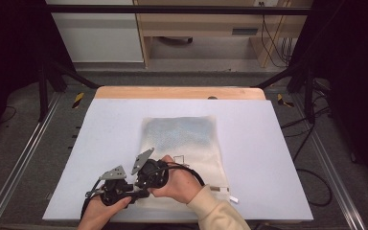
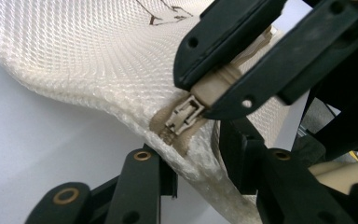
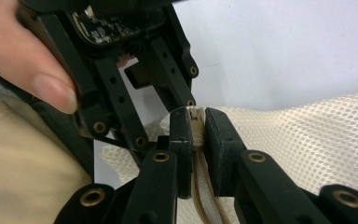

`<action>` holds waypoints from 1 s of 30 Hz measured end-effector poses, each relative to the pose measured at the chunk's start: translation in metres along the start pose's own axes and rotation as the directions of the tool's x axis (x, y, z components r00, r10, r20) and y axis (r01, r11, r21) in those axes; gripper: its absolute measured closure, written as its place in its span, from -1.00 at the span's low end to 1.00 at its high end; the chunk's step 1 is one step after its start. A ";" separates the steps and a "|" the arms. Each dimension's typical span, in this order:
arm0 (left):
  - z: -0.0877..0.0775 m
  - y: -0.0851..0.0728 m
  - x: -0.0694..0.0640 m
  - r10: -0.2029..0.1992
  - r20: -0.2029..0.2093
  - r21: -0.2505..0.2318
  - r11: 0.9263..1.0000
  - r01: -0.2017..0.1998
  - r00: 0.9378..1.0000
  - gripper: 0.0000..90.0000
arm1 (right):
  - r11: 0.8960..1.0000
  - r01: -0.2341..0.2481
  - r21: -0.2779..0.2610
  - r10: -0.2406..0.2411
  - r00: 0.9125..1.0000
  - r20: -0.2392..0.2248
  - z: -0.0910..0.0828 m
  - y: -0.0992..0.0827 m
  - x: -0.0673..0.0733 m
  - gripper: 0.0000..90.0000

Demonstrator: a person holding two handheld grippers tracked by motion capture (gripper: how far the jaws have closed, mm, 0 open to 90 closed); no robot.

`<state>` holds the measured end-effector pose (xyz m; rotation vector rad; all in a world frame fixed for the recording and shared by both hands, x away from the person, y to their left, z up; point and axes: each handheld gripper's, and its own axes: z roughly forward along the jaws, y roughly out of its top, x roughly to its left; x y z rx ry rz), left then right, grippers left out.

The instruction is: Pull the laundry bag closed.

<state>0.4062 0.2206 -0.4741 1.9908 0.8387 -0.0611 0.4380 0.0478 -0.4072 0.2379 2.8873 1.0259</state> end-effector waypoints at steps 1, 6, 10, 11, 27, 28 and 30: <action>0.000 0.000 0.000 0.003 0.000 0.002 1.000 -0.003 1.000 0.51 | 1.000 -0.005 -0.002 0.005 1.000 -0.003 0.000 0.000 0.000 0.82; -0.001 0.000 -0.001 -0.010 -0.002 0.000 1.000 0.010 1.000 0.45 | 1.000 0.002 0.005 -0.002 1.000 0.006 0.000 -0.001 0.001 0.82; -0.001 -0.001 -0.001 -0.013 -0.006 0.004 1.000 0.013 1.000 0.42 | 1.000 0.006 0.013 -0.006 1.000 0.007 0.001 -0.001 0.002 0.82; -0.001 -0.001 -0.001 -0.014 -0.008 0.006 1.000 0.014 1.000 0.41 | 1.000 0.009 0.011 -0.009 1.000 0.008 0.002 -0.001 0.002 0.82; -0.005 -0.002 0.005 -0.023 -0.018 0.029 0.999 0.023 1.000 0.84 | 0.999 0.028 0.032 -0.029 0.999 0.014 0.003 -0.001 0.005 0.82; -0.005 -0.002 0.004 -0.019 -0.019 0.030 0.999 0.020 1.000 0.85 | 0.999 0.030 0.034 -0.031 0.999 0.016 0.003 -0.002 0.005 0.82; -0.006 -0.002 0.004 -0.024 -0.025 0.025 0.999 0.024 0.999 0.86 | 0.999 0.034 0.036 -0.034 0.999 0.018 0.003 -0.002 0.005 0.82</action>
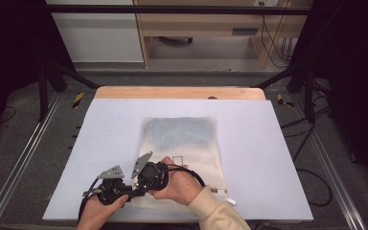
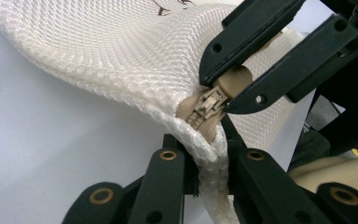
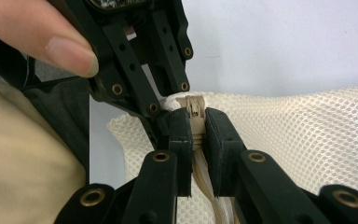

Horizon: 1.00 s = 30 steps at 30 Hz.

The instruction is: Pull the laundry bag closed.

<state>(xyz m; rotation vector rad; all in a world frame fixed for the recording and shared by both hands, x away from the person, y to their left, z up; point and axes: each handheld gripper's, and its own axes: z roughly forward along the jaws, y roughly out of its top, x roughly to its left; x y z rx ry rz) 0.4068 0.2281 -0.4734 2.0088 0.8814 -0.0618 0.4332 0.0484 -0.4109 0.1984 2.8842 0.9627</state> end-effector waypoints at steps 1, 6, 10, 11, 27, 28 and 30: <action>0.000 0.000 0.000 0.000 -0.001 0.001 1.000 0.000 1.000 0.87 | 1.000 0.000 -0.003 0.000 1.000 -0.001 0.000 -0.001 0.000 0.82; -0.003 0.001 0.000 -0.003 -0.011 -0.010 1.000 0.003 1.000 0.88 | 0.999 0.006 0.037 -0.007 1.000 0.022 -0.002 -0.006 -0.003 0.82; -0.002 0.001 -0.002 0.011 -0.014 -0.005 1.000 -0.011 1.000 0.88 | 0.999 -0.013 0.040 0.012 1.000 0.012 -0.004 -0.013 -0.004 0.82; -0.001 0.001 -0.002 0.011 -0.013 -0.006 1.000 -0.011 1.000 0.88 | 0.999 -0.010 0.042 0.009 1.000 0.010 -0.005 -0.015 -0.004 0.82; 0.000 0.000 -0.003 0.020 -0.031 0.000 1.000 -0.020 0.999 0.87 | 0.999 -0.027 0.045 0.026 1.000 0.003 -0.003 -0.022 -0.008 0.82; 0.000 0.000 -0.003 0.021 -0.032 0.001 1.000 -0.021 0.999 0.87 | 0.999 -0.029 0.041 0.028 1.000 0.004 -0.003 -0.022 -0.007 0.82; 0.000 0.000 -0.003 0.021 -0.036 0.003 1.000 -0.021 0.999 0.87 | 0.999 -0.032 0.041 0.031 0.999 0.010 -0.002 -0.022 -0.006 0.82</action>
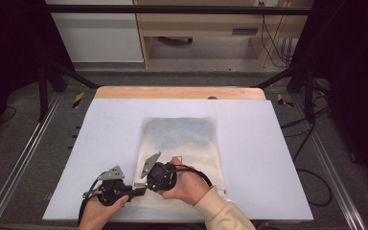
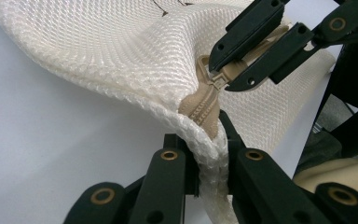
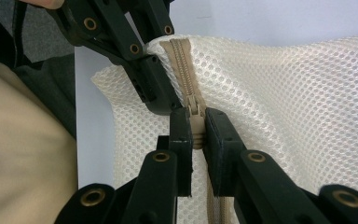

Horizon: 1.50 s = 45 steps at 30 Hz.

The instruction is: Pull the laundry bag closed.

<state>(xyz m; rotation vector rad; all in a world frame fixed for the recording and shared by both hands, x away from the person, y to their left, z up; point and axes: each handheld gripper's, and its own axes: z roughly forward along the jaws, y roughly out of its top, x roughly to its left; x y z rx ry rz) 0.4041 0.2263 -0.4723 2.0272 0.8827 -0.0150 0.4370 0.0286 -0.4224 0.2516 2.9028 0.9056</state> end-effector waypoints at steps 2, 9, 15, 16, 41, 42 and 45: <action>0.001 0.000 0.000 0.005 -0.009 0.005 1.000 -0.005 1.000 0.87 | 1.000 0.015 0.008 -0.015 1.000 -0.003 0.001 -0.001 -0.001 0.82; 0.004 -0.001 -0.002 0.017 -0.021 0.012 1.000 -0.017 1.000 0.87 | 1.000 0.008 0.011 -0.008 1.000 -0.010 0.003 -0.004 -0.001 0.82; 0.005 -0.002 -0.004 0.023 -0.017 0.014 1.000 -0.022 1.000 0.87 | 1.000 0.011 0.012 -0.011 1.000 -0.006 0.001 -0.006 0.001 0.82; 0.005 -0.002 -0.005 0.023 -0.016 0.015 1.000 -0.022 1.000 0.87 | 1.000 0.011 0.017 -0.011 1.000 -0.005 0.001 -0.006 0.001 0.82; 0.006 -0.001 -0.007 0.019 0.002 0.001 1.000 -0.019 1.000 0.87 | 1.000 -0.020 0.018 0.020 1.000 0.004 -0.006 -0.017 -0.002 0.82; 0.006 -0.001 -0.007 0.022 0.002 -0.001 1.000 -0.022 1.000 0.87 | 1.000 -0.015 0.020 0.015 1.000 0.003 -0.007 -0.017 -0.002 0.82; 0.006 -0.001 -0.008 0.029 0.002 0.001 1.000 -0.029 1.000 0.87 | 1.000 -0.016 0.013 0.016 1.000 0.000 -0.008 -0.018 -0.002 0.82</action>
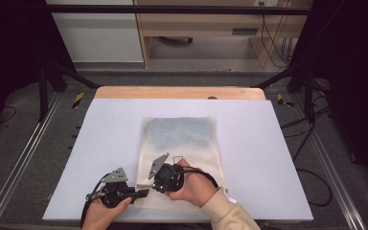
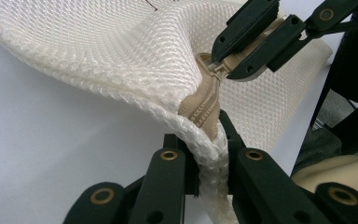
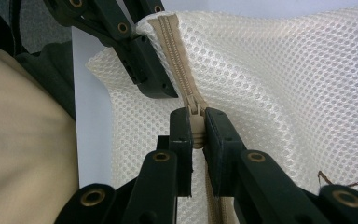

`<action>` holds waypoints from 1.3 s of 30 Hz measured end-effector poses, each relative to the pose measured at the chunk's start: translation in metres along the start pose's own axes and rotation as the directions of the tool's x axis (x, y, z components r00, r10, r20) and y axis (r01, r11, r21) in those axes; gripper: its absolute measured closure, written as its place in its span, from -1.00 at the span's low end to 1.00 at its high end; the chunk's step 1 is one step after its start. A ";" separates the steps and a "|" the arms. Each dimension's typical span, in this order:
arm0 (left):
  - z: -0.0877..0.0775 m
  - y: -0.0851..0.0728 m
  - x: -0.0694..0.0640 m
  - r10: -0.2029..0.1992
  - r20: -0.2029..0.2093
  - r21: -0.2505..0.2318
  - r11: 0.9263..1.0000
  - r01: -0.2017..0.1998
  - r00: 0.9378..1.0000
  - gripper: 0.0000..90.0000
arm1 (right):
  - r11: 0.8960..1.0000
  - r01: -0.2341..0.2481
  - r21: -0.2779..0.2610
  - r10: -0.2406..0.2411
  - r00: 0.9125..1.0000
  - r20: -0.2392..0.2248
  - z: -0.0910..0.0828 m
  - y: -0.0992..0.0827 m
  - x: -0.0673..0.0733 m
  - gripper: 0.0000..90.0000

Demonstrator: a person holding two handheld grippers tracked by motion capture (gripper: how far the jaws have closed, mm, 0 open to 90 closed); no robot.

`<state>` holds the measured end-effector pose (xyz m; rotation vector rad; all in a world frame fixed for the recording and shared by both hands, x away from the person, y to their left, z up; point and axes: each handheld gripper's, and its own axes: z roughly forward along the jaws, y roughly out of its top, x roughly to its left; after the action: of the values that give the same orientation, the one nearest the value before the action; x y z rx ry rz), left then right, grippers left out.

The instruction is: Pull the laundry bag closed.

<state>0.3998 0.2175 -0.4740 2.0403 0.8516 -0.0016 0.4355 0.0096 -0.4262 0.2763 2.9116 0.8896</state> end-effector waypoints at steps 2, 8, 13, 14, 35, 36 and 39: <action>0.001 0.000 -0.001 -0.002 0.000 0.001 1.000 0.002 1.000 0.87 | 1.000 -0.009 -0.002 0.009 1.000 -0.001 0.000 -0.001 0.001 0.82; 0.001 0.000 -0.002 -0.003 0.005 -0.008 1.000 0.003 1.000 0.87 | 1.000 -0.012 0.005 0.012 1.000 0.012 -0.003 -0.005 0.002 0.82; 0.001 0.000 -0.002 -0.006 0.011 -0.013 1.000 0.006 1.000 0.87 | 1.000 -0.023 -0.001 0.023 1.000 0.020 -0.005 -0.009 0.001 0.82; 0.002 0.000 -0.002 -0.004 0.010 -0.013 1.000 0.004 1.000 0.87 | 1.000 -0.021 -0.004 0.021 1.000 0.020 -0.006 -0.010 0.000 0.82; 0.004 -0.001 -0.004 0.002 0.018 -0.009 1.000 -0.001 1.000 0.87 | 0.999 -0.043 -0.012 0.043 0.999 0.024 -0.010 -0.021 0.001 0.82; 0.004 -0.001 -0.004 0.004 0.019 -0.009 1.000 -0.004 1.000 0.87 | 0.999 -0.044 -0.013 0.045 0.999 0.027 -0.010 -0.022 0.001 0.82; 0.004 -0.001 -0.004 0.001 0.019 -0.008 1.000 -0.001 1.000 0.87 | 0.999 -0.047 -0.012 0.047 0.999 0.022 -0.010 -0.023 0.001 0.82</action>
<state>0.3973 0.2123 -0.4756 2.0304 0.8375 -0.0173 0.4301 -0.0149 -0.4309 0.3529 2.8900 0.9033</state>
